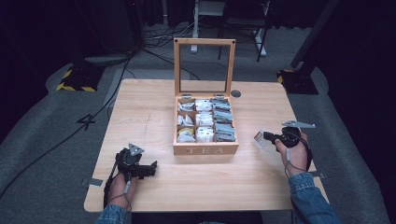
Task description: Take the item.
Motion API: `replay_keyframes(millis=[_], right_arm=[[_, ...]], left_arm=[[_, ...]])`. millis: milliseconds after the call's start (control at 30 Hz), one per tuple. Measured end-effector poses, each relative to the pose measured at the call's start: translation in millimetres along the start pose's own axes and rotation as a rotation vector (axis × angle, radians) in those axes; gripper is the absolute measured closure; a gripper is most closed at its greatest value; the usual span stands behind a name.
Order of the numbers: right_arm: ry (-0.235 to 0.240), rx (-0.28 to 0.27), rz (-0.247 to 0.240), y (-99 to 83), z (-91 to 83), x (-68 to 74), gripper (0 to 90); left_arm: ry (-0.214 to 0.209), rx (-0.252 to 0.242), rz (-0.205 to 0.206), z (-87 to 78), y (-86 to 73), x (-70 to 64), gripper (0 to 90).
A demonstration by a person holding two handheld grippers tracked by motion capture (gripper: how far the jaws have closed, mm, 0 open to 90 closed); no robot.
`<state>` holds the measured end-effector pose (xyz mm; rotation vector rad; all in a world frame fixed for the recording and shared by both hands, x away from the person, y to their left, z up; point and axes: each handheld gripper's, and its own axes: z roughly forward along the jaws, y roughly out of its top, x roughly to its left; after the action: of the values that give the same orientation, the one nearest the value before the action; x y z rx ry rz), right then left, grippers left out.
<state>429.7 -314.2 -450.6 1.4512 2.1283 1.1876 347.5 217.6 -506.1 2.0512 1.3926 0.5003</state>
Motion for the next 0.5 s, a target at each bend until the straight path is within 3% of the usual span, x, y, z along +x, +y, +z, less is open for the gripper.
replay_keyframes(millis=[400,500], right_arm=[[-0.015,0.025,0.028,-4.3,3.9,-7.7,89.7],[-0.017,0.021,0.034,-5.1,4.9,-9.3,83.3]], left_arm=[[0.0,0.0,0.0,0.0,0.0,0.0,0.0],[0.0,0.0,0.0,0.0,0.0,0.0,0.0]])
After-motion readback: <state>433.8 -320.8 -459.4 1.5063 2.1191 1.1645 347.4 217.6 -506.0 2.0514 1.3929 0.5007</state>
